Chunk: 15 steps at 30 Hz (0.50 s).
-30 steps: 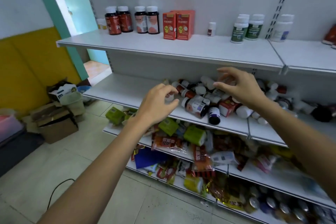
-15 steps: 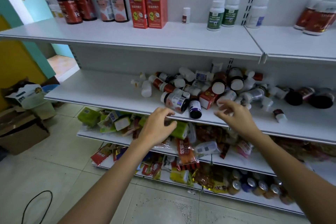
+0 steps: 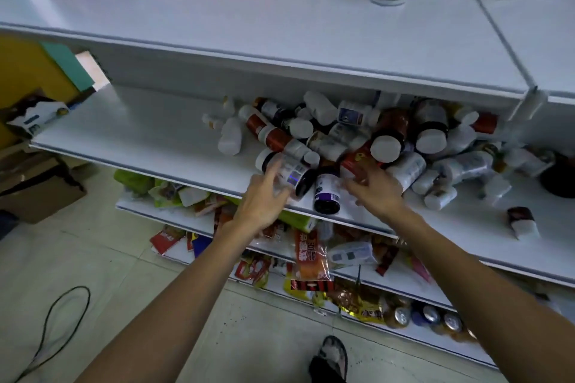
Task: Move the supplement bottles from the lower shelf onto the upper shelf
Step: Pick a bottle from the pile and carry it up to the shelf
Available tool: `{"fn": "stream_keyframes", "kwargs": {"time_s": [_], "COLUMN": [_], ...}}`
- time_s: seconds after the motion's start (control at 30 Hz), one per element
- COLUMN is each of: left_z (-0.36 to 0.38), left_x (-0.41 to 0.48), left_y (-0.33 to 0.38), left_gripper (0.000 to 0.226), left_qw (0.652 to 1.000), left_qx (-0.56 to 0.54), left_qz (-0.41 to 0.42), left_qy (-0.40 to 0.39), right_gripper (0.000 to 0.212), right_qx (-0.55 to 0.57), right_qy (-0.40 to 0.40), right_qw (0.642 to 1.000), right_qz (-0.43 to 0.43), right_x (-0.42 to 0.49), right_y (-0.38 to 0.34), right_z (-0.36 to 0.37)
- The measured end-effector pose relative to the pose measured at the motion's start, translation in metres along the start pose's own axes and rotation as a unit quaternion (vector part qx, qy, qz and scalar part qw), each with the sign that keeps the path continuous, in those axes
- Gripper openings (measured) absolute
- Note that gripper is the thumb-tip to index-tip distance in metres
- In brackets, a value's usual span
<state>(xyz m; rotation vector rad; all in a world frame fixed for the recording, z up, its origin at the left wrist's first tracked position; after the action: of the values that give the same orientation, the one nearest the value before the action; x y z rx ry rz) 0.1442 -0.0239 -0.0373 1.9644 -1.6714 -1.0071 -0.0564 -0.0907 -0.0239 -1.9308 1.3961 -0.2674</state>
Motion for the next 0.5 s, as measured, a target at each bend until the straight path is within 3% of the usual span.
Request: {"fn": "stream_keyframes", "kwargs": {"time_s": [0.1, 0.2, 0.3, 0.5], "left_z": [0.007, 0.014, 0.017, 0.009], "left_x": [0.018, 0.028, 0.034, 0.026], "left_y": [0.000, 0.006, 0.014, 0.003], "left_gripper": [0.065, 0.078, 0.083, 0.074], "left_qw": [0.997, 0.991, 0.990, 0.973], "left_qx": [-0.033, -0.054, -0.077, -0.214], "left_qz": [-0.070, -0.121, -0.115, -0.071], "left_qy": [0.020, 0.030, 0.034, 0.052], "right_gripper": [0.038, 0.058, 0.074, 0.068], "right_qx": [-0.010, -0.066, -0.072, -0.038], "right_qy": [-0.017, -0.061, -0.086, -0.095], "right_qw": [1.000, 0.996, 0.994, 0.994], "right_qz": [-0.023, -0.002, -0.004, 0.026], "right_x": [0.020, 0.027, 0.029, 0.033], "right_y": [-0.008, -0.009, -0.010, -0.012], "right_z": [0.007, 0.022, 0.032, 0.029]}}
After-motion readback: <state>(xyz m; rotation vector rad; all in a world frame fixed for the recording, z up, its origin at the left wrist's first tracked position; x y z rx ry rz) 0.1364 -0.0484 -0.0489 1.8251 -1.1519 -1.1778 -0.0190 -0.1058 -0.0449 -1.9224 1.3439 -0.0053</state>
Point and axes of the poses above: each hand's wrist, its own x-axis towards the middle knuckle, its own z-axis out of the palm, y = z × x, the point moved 4 cm from there along x, towards the middle knuckle, and after that the axes turned 14 degrees about -y, right-handed, at the moved point
